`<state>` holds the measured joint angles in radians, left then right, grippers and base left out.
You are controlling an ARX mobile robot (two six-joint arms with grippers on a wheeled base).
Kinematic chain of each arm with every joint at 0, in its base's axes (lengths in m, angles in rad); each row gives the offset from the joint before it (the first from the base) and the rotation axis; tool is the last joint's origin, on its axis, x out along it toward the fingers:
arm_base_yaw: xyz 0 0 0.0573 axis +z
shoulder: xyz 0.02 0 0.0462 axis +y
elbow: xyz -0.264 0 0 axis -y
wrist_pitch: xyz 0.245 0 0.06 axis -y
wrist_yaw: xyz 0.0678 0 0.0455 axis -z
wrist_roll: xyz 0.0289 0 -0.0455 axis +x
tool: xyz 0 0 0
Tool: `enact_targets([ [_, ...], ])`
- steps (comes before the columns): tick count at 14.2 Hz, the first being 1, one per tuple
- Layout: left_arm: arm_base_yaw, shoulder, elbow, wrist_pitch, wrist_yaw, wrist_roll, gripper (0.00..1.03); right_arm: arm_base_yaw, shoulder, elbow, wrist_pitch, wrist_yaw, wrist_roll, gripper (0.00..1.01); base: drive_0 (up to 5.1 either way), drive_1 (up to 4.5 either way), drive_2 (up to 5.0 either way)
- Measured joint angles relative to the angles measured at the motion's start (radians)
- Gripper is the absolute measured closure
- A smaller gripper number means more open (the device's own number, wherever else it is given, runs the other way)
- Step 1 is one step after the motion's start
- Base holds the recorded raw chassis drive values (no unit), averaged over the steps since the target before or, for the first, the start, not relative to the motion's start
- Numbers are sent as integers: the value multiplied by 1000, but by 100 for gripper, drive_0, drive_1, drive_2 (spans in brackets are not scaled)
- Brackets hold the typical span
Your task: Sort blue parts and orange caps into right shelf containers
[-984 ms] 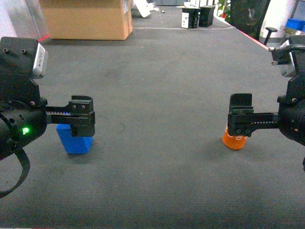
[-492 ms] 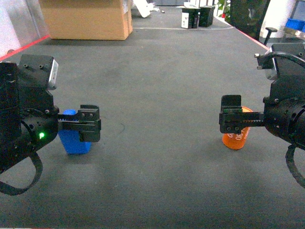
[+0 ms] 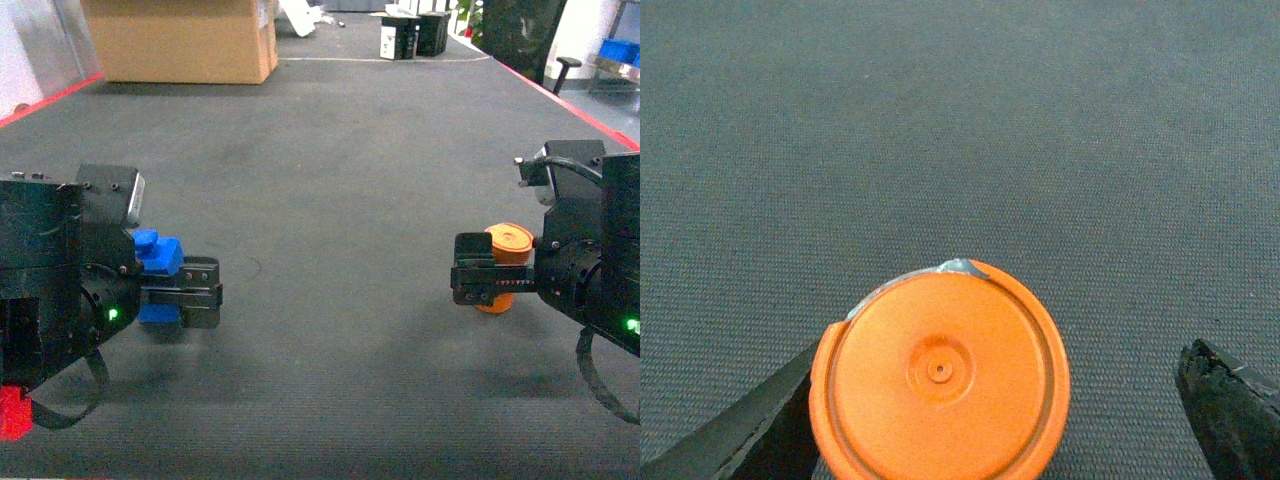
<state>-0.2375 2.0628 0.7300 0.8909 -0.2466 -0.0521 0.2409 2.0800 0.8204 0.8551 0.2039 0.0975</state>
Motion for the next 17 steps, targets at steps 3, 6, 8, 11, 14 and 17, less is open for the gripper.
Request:
enact_targets([
  [3, 0, 6, 23, -29, -1, -11, 9, 0, 34, 32, 3, -16, 27, 30, 0, 0, 0],
  [6, 0, 8, 24, -27, -5, -25, 48, 0, 55, 31, 61, -26, 38, 57, 0, 0, 0],
  [8, 0, 6, 8, 2, -12, -55, 61, -7, 48, -11, 114, -47, 49, 57, 0, 0, 0],
  [11, 0, -130, -162, 153, -65, -101, 61, -48, -145, -208, 233, -58, 52, 57, 0, 0, 0],
  [14, -5, -659, -455, 100, -167, -71, 61, -136, -692, -551, 67, -120, 89, 57, 0, 0, 0],
  [17, -43, -1235, -498, -194, -238, -64, 61, -169, -1366, -623, -335, -72, 89, 57, 0, 0, 0],
])
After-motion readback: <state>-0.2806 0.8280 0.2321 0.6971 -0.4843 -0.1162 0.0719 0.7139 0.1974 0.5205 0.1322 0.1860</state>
